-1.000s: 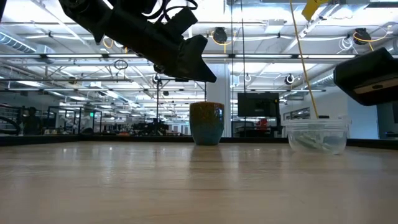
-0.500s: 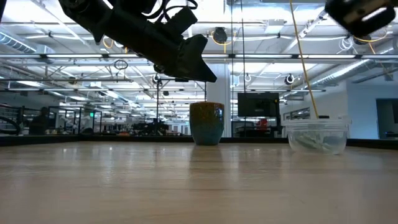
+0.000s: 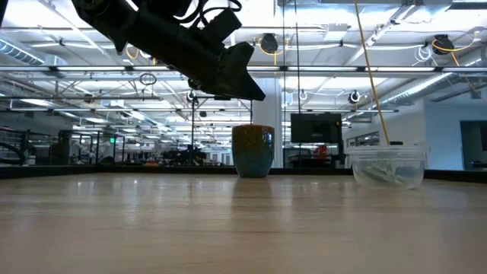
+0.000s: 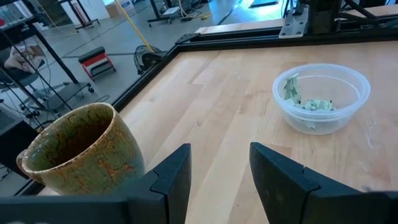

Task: Pick and place items into bin
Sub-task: Put the stevia packet into the bottom transparent bin, then return to Home Position

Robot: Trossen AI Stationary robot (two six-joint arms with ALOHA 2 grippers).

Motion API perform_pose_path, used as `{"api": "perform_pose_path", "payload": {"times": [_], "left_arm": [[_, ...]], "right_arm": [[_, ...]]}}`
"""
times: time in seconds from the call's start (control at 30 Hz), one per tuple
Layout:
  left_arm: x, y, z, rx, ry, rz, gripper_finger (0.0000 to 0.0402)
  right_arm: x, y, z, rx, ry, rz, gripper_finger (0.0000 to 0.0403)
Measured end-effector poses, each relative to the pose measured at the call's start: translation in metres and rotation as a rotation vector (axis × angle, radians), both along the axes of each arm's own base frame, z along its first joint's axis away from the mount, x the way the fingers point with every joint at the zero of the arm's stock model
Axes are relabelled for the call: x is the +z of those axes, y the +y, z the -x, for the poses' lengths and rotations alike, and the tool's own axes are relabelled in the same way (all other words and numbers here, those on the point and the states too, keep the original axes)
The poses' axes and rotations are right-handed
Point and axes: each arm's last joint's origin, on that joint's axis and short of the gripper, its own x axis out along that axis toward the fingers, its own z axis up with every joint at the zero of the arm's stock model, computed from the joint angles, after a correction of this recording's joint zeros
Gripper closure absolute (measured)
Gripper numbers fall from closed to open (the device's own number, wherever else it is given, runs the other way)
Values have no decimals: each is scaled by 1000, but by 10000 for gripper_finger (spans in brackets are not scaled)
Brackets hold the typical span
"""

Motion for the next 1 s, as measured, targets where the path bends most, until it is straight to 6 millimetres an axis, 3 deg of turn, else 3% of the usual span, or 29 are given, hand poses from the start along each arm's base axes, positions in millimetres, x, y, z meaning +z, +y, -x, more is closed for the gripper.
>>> {"api": "perform_pose_path", "payload": {"times": [0.43,0.63,0.7,0.83,1.0], "left_arm": [[0,5,-1,17,-8,10,231],[6,4,1,-2,-3,-34,231],[17,4,2,-18,-20,-90,231],[54,-1,17,-30,-85,-138,231],[99,-10,60,-56,-66,-141,231]], "right_arm": [[-2,-2,2,-21,31,-22,289],[6,-7,3,-103,60,-48,278],[16,-14,4,-107,9,-36,281],[39,-20,12,113,-79,-84,283],[65,-33,20,160,-196,-122,282]]}}
